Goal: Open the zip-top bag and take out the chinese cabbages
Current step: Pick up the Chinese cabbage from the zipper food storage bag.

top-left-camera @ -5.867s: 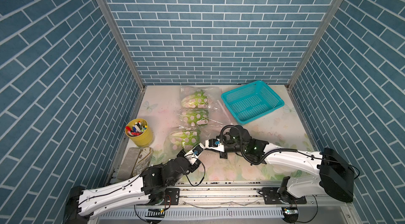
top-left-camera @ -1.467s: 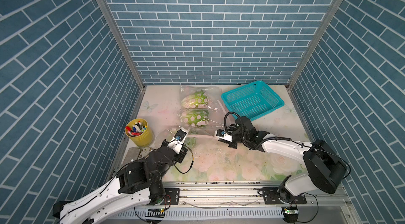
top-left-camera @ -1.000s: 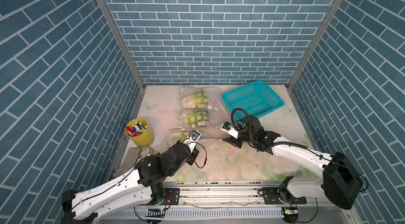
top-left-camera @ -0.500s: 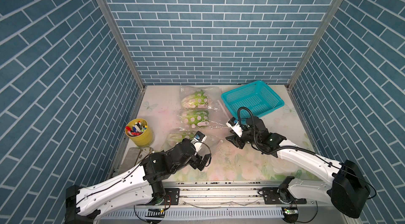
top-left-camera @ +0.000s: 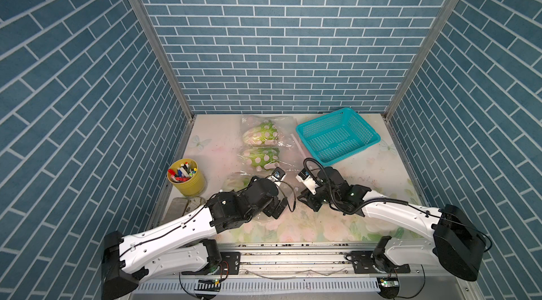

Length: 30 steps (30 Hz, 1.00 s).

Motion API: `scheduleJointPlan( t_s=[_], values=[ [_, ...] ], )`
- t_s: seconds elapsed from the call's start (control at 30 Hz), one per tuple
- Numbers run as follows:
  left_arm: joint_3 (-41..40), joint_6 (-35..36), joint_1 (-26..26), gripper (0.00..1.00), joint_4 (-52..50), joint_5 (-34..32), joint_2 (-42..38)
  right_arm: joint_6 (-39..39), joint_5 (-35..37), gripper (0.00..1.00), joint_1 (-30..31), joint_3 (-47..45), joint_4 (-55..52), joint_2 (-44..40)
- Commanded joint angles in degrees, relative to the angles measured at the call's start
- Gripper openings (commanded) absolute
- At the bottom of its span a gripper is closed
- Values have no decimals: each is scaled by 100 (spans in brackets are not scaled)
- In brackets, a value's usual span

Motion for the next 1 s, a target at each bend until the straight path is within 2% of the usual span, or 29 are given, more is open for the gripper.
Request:
scheduleJointPlan(
  t_s=[0.0, 0.43, 0.97],
  values=[
    [-116, -92, 177, 100, 71, -82, -143, 428, -120, 27, 36, -47, 292, 92],
    [-551, -515, 767, 100, -42, -152, -837, 677, -301, 15, 70, -22, 1103, 863],
    [-731, -632, 955, 100, -60, -65, -740, 905, -261, 14, 201, -65, 1267, 990]
  ],
)
